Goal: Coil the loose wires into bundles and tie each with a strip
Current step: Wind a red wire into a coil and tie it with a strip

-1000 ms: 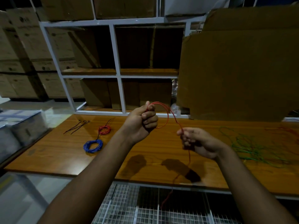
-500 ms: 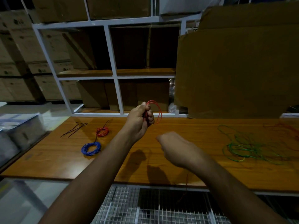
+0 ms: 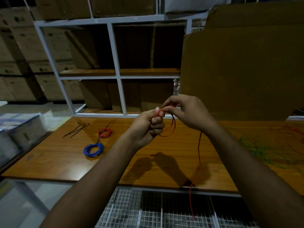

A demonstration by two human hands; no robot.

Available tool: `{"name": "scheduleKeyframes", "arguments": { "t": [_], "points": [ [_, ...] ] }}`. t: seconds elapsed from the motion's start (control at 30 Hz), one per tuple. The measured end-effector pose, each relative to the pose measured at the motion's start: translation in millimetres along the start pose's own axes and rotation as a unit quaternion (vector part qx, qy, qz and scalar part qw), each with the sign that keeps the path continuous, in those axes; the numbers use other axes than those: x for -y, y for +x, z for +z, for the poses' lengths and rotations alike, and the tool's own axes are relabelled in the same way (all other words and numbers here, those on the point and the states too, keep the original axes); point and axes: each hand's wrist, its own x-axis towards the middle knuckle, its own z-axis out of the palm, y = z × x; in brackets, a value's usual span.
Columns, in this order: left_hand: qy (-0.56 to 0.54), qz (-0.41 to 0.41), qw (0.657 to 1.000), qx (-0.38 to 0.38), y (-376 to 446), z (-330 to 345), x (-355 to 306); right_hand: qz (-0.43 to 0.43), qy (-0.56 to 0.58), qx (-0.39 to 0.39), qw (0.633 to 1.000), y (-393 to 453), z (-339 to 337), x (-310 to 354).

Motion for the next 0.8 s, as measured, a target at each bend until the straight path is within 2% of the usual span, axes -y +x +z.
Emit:
{"name": "scheduleKeyframes", "arguments": {
  "t": [0.1,0.23,0.37,0.43,0.5,0.6,0.67,0.73,0.8],
  "points": [
    [-0.023,-0.012,1.0,0.0,1,-4,-8,0.038,0.14,0.087,0.986,-3,5,-2],
    [0.038,-0.016,0.999,0.01,-2,-3,-7,0.137,0.341,0.157,0.917,-8,10,-5],
    [0.128,0.005,0.992,-0.007,0,2,0,0.217,0.471,0.158,0.841,-13,23,-9],
    [0.129,0.005,0.992,-0.012,1,2,3,0.25,0.524,0.149,0.801,-17,31,-10],
    [0.085,-0.001,0.996,-0.018,1,1,6,0.266,0.562,0.141,0.771,-22,35,-13],
    [0.007,0.021,0.999,-0.042,3,-7,1,0.232,0.622,0.131,0.736,-35,42,-35],
    [-0.018,0.04,0.997,-0.056,3,-13,-7,0.225,0.619,0.156,0.736,-49,48,-59],
    [-0.026,0.059,0.996,-0.068,2,-17,-16,0.262,0.58,0.201,0.745,-67,58,-80],
    [-0.016,0.077,0.994,-0.077,2,-19,-23,0.316,0.571,0.2,0.731,-82,73,-91]
  ]
}}
